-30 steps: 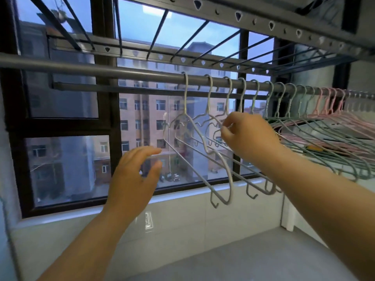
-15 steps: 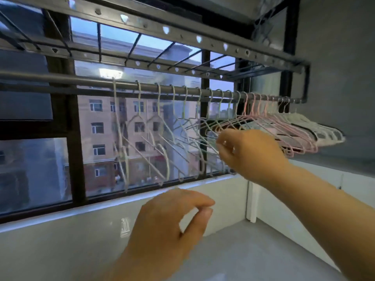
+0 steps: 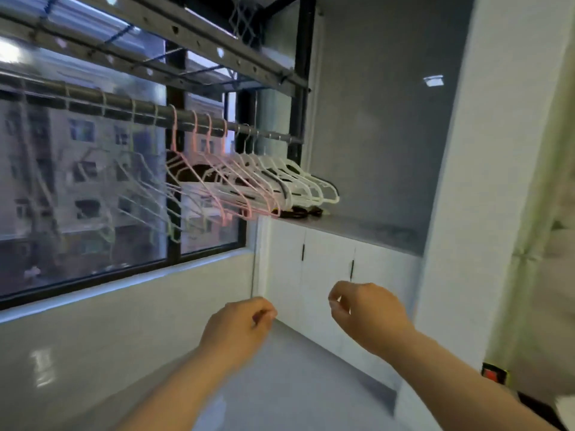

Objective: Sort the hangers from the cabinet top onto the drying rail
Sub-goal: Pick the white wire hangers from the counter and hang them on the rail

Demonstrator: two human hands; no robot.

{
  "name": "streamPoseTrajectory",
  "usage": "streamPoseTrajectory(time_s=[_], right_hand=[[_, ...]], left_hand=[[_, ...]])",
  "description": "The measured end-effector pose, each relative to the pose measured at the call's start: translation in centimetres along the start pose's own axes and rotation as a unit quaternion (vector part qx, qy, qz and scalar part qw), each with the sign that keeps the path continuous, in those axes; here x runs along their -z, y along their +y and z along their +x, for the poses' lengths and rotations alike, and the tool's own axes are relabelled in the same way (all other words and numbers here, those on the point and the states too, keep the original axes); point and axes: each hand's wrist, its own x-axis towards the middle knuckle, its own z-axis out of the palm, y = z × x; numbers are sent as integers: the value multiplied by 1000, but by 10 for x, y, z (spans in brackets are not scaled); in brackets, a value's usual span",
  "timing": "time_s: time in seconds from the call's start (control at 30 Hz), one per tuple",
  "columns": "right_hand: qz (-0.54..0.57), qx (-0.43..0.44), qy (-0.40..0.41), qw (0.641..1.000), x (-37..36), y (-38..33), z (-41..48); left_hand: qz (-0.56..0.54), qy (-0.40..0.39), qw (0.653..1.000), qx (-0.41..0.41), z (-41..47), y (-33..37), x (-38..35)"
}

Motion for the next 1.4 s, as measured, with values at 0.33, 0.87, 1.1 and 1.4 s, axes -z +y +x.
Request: streamPoseTrajectory(time_s=[0.33, 0.87, 1.1, 1.4], right_hand=[[10, -124, -67, 990, -111, 169, 95], [90, -322, -122, 934, -264, 468, 322], [41, -274, -141, 950, -330, 605, 432], [1, -286, -154, 946, -389, 745, 573]], left_hand=[[-34, -54, 995, 71, 166, -39, -181], [-42, -127, 991, 24, 506, -66, -452], [43, -157, 987, 19, 628, -62, -560], [110, -164, 980, -11, 758, -63, -665]])
